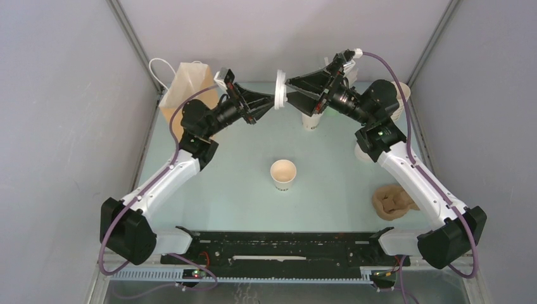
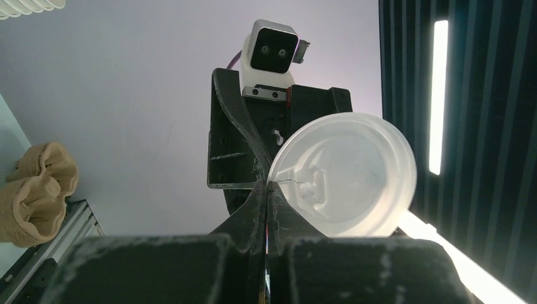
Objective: Pack the takeout coffee
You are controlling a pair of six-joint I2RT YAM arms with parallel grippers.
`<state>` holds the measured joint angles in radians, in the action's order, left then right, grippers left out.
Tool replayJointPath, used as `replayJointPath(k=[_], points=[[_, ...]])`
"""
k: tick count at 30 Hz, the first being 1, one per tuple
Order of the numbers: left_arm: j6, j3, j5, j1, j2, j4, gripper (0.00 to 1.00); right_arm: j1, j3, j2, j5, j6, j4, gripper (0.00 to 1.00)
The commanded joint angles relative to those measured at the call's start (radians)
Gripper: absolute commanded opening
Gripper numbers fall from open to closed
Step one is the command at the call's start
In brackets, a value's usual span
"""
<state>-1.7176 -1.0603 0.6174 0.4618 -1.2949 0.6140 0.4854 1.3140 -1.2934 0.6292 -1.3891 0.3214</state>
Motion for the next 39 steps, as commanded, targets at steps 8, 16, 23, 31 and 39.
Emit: replayJointPath(k=[8,16,23,31,39], points=[[0.057,0.002,0.021,0.001,0.054,-0.034,0.00,0.007,0.023,0.017,-0.019,0.056,-0.051,0.96],[0.079,0.003,0.018,0.001,0.068,-0.073,0.03,0.004,0.022,0.022,-0.013,0.054,-0.035,0.88],[0.419,-0.026,-0.019,-0.068,0.181,-0.635,0.85,-0.045,0.022,0.077,0.026,0.286,-0.261,0.85],[0.802,-0.030,-0.247,-0.175,0.316,-1.308,0.98,0.067,0.076,0.108,-0.300,1.037,-0.962,0.83],[0.952,-0.053,-0.348,-0.173,0.353,-1.457,1.00,0.370,0.363,-0.222,-0.768,1.234,-1.358,0.84]])
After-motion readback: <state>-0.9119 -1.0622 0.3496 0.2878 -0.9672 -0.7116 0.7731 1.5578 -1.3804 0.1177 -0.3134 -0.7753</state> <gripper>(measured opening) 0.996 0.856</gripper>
